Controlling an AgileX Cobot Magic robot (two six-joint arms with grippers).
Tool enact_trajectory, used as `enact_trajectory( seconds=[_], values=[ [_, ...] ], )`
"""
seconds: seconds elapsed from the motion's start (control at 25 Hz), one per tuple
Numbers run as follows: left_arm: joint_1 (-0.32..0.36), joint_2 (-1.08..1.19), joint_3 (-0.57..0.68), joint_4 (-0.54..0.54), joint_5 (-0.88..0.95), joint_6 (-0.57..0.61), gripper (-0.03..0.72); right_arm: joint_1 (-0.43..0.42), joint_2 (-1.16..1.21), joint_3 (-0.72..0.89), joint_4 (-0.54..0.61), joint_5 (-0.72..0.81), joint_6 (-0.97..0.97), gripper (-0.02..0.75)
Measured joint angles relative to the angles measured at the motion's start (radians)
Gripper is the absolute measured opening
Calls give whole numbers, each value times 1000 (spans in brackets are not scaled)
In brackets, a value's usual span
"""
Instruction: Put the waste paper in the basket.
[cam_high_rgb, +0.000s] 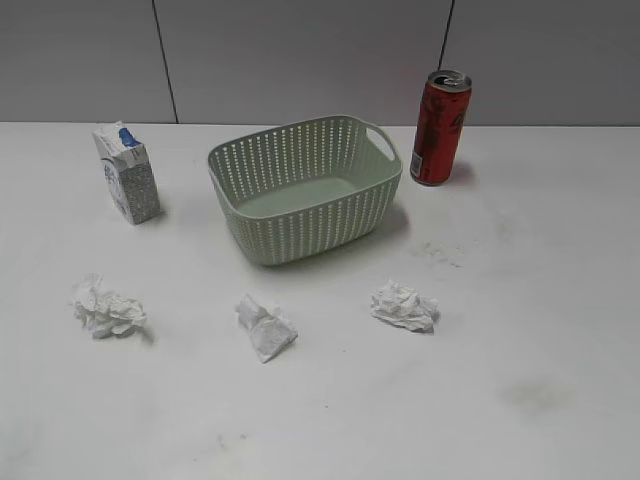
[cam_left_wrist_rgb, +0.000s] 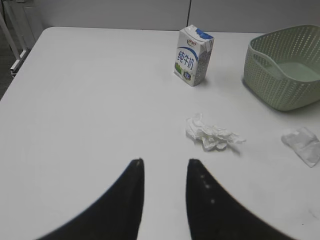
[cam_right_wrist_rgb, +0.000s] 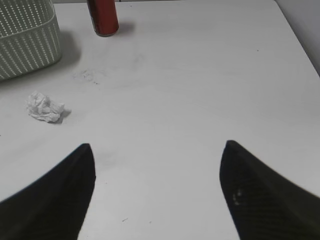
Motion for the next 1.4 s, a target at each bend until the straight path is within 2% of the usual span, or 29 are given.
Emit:
enact_trajectory(
  seconds=[0.64,0.84,1.04,1.4],
  values=[
    [0,0,0,0,0,0,230,0,-1,0,0,-4,0,587],
    [0,0,0,0,0,0,230,0,45,-30,26,-96,-77,587],
    [0,0,0,0,0,0,230,0,219,-70,107,-214,-171,587],
    [0,0,0,-3,0,0,230,0,618,-203,247,-226,-378,605]
  ],
)
